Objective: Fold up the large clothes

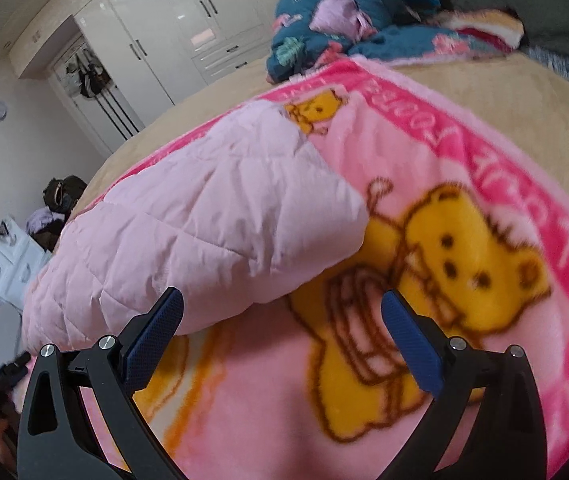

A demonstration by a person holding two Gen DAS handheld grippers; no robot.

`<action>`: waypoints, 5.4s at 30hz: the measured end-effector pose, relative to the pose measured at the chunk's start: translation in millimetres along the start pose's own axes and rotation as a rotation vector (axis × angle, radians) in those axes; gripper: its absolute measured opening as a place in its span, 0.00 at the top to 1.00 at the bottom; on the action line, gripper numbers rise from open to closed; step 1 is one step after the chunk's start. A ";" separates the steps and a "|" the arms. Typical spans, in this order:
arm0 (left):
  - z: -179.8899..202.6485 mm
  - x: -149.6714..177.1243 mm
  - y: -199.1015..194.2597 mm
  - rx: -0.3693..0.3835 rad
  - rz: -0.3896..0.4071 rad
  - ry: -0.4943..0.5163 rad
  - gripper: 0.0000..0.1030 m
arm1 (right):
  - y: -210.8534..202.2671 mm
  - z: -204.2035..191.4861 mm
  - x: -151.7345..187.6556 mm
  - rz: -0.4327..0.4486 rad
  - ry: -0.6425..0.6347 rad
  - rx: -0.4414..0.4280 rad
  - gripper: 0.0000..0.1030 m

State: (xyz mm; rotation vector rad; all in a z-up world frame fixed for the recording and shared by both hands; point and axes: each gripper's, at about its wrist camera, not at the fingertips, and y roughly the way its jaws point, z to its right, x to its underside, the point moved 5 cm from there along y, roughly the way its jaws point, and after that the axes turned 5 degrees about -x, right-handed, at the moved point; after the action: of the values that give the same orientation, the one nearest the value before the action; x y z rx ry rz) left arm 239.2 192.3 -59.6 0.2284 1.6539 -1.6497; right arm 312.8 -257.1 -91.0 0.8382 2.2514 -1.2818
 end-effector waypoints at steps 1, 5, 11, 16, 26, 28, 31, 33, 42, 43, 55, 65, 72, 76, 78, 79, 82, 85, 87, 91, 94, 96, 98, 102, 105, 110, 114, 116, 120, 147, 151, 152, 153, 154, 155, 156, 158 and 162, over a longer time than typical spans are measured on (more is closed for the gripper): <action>-1.1 -0.3 3.8 0.018 -0.010 -0.023 0.09 | 3.0 1.6 0.1 -0.008 0.020 -0.005 0.04; -6.4 -3.4 17.1 0.067 -0.035 -0.120 0.09 | 18.3 6.9 1.6 -0.026 0.111 -0.005 0.04; -12.2 -13.5 42.8 0.201 -0.098 -0.327 0.09 | 41.1 9.6 -0.9 -0.028 0.222 -0.030 0.04; -15.2 -22.7 66.2 0.266 -0.120 -0.463 0.08 | 57.5 7.8 -11.6 -0.011 0.293 -0.074 0.04; -6.0 -36.3 98.6 0.273 -0.098 -0.577 0.08 | 96.3 9.0 -28.7 -0.035 0.354 -0.103 0.04; -3.4 -37.6 100.8 0.266 -0.087 -0.580 0.08 | 104.8 11.9 -29.9 -0.032 0.373 -0.130 0.04; -0.8 -40.4 103.2 0.247 -0.074 -0.580 0.08 | 110.2 9.5 -33.3 -0.018 0.357 -0.142 0.04; -1.2 -41.3 102.2 0.235 -0.069 -0.577 0.08 | 112.2 8.2 -35.9 -0.012 0.347 -0.149 0.04; 15.6 -57.5 72.9 0.218 0.012 -0.460 0.54 | 95.2 -9.4 -49.7 0.028 0.194 -0.198 0.53; 18.5 -59.8 69.6 0.215 0.018 -0.444 0.58 | 91.4 -15.7 -52.5 0.027 0.143 -0.187 0.56; 46.4 -68.4 18.7 0.153 0.073 -0.315 0.66 | 61.6 -51.2 -72.5 0.033 -0.091 -0.161 0.68; 57.3 -69.3 -9.4 0.161 0.101 -0.252 0.68 | 26.0 -72.8 -84.7 0.065 -0.205 -0.161 0.69; 53.0 -57.7 -30.3 0.182 0.131 -0.222 0.68 | -1.8 -83.0 -71.4 0.094 -0.261 -0.185 0.69; 50.7 -49.1 -42.0 0.195 0.142 -0.204 0.68 | -15.3 -80.2 -56.5 0.101 -0.253 -0.186 0.69; 48.4 -44.0 -46.4 0.200 0.146 -0.200 0.68 | -19.3 -79.7 -49.6 0.104 -0.250 -0.182 0.69; 48.1 -42.3 -47.7 0.199 0.147 -0.196 0.68 | -21.6 -79.6 -45.5 0.106 -0.249 -0.181 0.69; 43.4 -36.3 -49.5 0.200 0.146 -0.193 0.68 | -27.2 -80.1 -36.1 0.110 -0.249 -0.178 0.69; 37.6 -31.4 -50.2 0.199 0.144 -0.192 0.68 | -30.4 -83.4 -28.6 0.112 -0.252 -0.175 0.69; 32.3 -27.2 -51.4 0.198 0.143 -0.190 0.68 | -33.8 -84.9 -23.0 0.115 -0.245 -0.182 0.69; 24.4 -21.4 -51.3 0.193 0.138 -0.193 0.68 | -35.9 -87.0 -12.3 0.112 -0.230 -0.190 0.69; 19.0 -16.7 -48.6 0.179 0.134 -0.178 0.68 | -34.1 -86.7 -5.4 0.114 -0.229 -0.184 0.69; 15.4 -11.0 -46.6 0.165 0.133 -0.165 0.67 | -32.7 -88.1 -1.5 0.113 -0.231 -0.178 0.69; 12.4 -6.7 -44.6 0.161 0.129 -0.167 0.67 | -30.3 -89.0 -1.0 0.111 -0.228 -0.174 0.69; 12.6 -3.8 -44.8 0.152 0.135 -0.159 0.67 | -29.4 -93.1 0.8 0.115 -0.228 -0.172 0.69; 10.1 0.1 -45.4 0.154 0.134 -0.160 0.67 | -30.5 -93.0 4.8 0.114 -0.235 -0.173 0.69; 11.7 7.9 -49.1 0.151 0.138 -0.139 0.67 | -31.5 -74.8 18.5 0.097 -0.194 -0.172 0.69; 11.5 15.0 -50.3 0.149 0.134 -0.120 0.66 | -32.6 -54.3 30.8 0.072 -0.138 -0.179 0.69; 9.7 20.4 -47.7 0.148 0.123 -0.118 0.66 | -30.9 -44.6 36.2 0.057 -0.102 -0.180 0.69; 2.9 30.7 -34.9 0.137 0.096 -0.139 0.62 | -24.1 -27.8 46.5 0.028 -0.015 -0.176 0.67; -14.3 48.6 -31.9 0.117 0.053 -0.175 0.39 | -44.7 -15.1 65.7 -0.042 0.161 -0.136 0.06; -20.7 51.5 -40.4 0.083 0.048 -0.186 0.11 | -50.9 -14.8 67.0 -0.035 0.166 -0.127 0.05; -22.4 52.6 -44.1 0.072 0.048 -0.183 0.09 | -51.6 -14.4 66.6 -0.034 0.165 -0.127 0.05; -23.5 53.8 -48.0 0.064 0.048 -0.174 0.09 | -52.7 -14.1 66.2 -0.033 0.163 -0.128 0.04; -24.3 54.8 -50.7 0.060 0.048 -0.167 0.09 | -54.0 -14.3 66.8 -0.032 0.161 -0.127 0.04; -25.2 56.1 -54.4 0.057 0.048 -0.161 0.09 | -54.9 -13.8 67.1 -0.032 0.158 -0.125 0.04; -26.8 57.6 -57.7 0.056 0.045 -0.158 0.09 | -56.6 -12.8 67.6 -0.031 0.157 -0.123 0.04; -28.7 59.1 -63.1 0.049 0.044 -0.157 0.09 | -59.6 -11.3 67.9 -0.028 0.155 -0.118 0.04; -33.3 61.6 -75.7 0.036 0.055 -0.162 0.09 | -70.4 -8.9 68.4 -0.006 0.142 -0.104 0.04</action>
State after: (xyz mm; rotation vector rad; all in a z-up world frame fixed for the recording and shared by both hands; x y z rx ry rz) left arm 137.3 188.0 -43.9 0.1527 1.4855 -1.6144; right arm 214.4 -256.9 -85.0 0.9103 2.4095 -1.1295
